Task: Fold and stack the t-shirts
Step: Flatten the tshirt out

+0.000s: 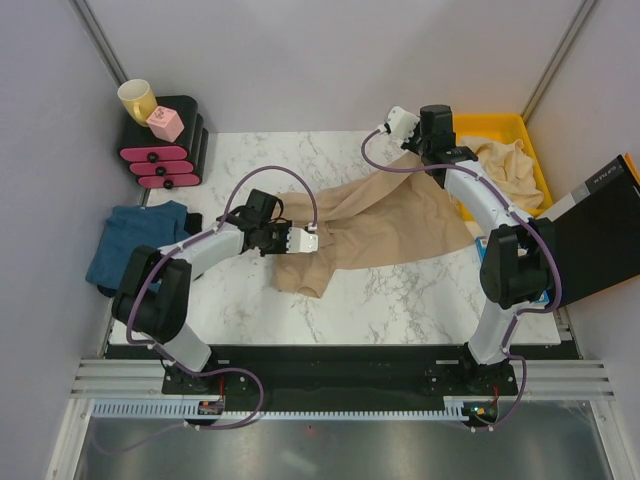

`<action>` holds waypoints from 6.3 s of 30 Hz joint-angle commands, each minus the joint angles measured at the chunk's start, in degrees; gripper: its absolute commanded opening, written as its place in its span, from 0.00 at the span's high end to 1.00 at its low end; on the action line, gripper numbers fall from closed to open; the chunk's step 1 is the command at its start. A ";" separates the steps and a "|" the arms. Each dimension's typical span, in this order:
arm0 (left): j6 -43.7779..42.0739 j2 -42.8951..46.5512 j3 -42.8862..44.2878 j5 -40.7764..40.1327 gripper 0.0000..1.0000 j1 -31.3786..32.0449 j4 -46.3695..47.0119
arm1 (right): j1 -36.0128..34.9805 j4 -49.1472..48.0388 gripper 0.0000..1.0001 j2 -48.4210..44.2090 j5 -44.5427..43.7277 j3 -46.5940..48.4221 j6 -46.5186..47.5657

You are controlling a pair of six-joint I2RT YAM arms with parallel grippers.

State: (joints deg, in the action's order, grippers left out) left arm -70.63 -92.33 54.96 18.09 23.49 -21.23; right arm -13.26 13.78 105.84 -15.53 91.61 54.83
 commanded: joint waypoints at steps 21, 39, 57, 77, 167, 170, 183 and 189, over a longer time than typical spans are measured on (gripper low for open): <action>-6.27 -0.47 2.34 6.17 0.86 -0.11 -7.86 | 0.07 -3.06 1.00 2.70 -1.08 4.89 0.98; -4.34 -2.69 5.43 5.81 0.54 -0.02 -7.86 | -0.02 -3.15 1.00 2.97 -1.96 4.71 0.98; -3.37 -0.56 3.57 6.88 0.59 -0.02 -9.62 | -0.02 -3.06 1.00 3.32 -1.43 5.77 0.63; -3.02 -1.27 4.55 6.34 0.63 -0.02 -5.31 | -0.02 -2.97 1.00 3.40 -2.05 6.03 1.33; -29.56 -24.03 86.19 -20.63 0.98 -9.16 52.87 | 3.32 -59.06 1.00 9.04 -19.54 24.14 15.49; -27.12 -22.28 84.80 -24.04 0.98 -9.95 45.52 | 3.32 -49.67 1.00 6.06 -15.87 21.51 14.35; -10.57 10.06 56.51 -6.92 0.98 -11.53 -29.17 | 8.07 29.95 1.00 -14.78 27.26 15.53 4.04; -5.49 10.15 73.06 -4.20 0.98 -11.53 -45.56 | 8.07 53.54 1.00 -20.41 34.78 23.34 12.84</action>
State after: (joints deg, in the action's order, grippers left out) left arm -80.73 -82.02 118.58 10.70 12.14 -53.58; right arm -4.69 47.75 90.15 8.51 108.07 62.96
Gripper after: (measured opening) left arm 0.023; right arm 0.018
